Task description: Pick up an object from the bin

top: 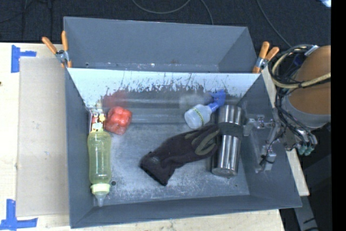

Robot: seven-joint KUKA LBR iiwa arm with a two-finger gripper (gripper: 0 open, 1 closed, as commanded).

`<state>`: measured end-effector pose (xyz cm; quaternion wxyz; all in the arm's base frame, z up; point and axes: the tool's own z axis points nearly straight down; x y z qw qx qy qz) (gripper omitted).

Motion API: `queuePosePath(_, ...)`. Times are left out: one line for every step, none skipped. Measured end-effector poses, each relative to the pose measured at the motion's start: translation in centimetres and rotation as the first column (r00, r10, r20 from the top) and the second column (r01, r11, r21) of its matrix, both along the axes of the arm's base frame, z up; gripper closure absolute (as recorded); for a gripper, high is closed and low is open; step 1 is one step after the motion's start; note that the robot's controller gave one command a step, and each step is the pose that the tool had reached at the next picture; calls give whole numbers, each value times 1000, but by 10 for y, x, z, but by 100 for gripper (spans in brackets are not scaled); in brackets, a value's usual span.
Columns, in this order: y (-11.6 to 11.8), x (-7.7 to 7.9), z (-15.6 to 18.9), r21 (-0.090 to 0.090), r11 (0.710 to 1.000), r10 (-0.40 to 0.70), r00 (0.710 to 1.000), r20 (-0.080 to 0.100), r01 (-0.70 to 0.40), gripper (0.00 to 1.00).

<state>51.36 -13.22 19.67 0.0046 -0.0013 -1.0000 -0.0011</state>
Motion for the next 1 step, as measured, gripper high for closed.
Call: queuePosePath(0,2,4,-2,1000,4,1000,8,-4,0)
